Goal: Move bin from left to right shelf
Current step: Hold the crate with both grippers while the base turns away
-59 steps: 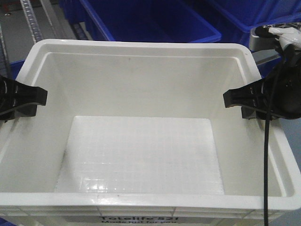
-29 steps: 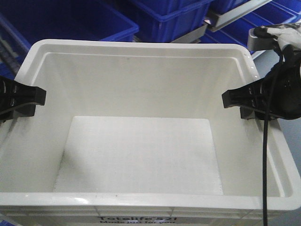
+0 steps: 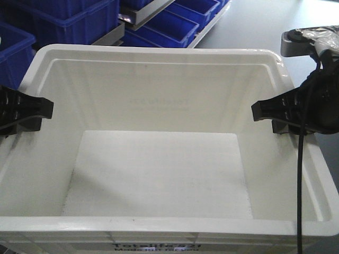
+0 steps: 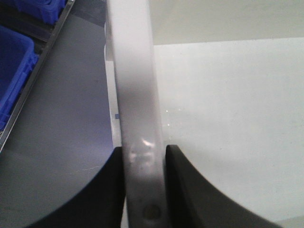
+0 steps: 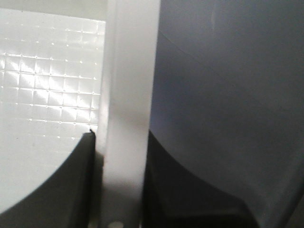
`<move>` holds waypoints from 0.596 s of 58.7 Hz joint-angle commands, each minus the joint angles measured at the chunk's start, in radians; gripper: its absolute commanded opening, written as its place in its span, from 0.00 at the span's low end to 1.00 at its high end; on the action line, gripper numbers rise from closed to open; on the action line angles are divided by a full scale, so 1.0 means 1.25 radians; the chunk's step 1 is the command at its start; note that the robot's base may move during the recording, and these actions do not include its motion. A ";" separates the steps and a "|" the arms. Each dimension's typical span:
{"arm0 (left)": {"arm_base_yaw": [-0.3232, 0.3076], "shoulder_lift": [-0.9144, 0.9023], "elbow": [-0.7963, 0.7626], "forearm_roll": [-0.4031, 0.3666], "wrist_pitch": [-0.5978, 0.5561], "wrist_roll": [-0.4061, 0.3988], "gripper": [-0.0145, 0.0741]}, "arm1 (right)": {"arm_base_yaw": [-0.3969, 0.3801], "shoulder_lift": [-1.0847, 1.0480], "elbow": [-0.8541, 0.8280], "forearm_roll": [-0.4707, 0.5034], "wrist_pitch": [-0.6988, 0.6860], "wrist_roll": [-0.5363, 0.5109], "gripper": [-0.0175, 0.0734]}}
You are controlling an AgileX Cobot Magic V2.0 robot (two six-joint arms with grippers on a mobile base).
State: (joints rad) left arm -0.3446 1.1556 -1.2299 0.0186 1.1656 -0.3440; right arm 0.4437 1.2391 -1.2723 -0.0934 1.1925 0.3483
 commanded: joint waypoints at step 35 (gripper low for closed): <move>-0.005 -0.024 -0.030 0.016 -0.070 0.014 0.16 | -0.002 -0.028 -0.032 -0.025 -0.055 -0.018 0.21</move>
State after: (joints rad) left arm -0.3446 1.1556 -1.2299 0.0205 1.1702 -0.3440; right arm 0.4437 1.2391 -1.2723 -0.0915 1.1946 0.3483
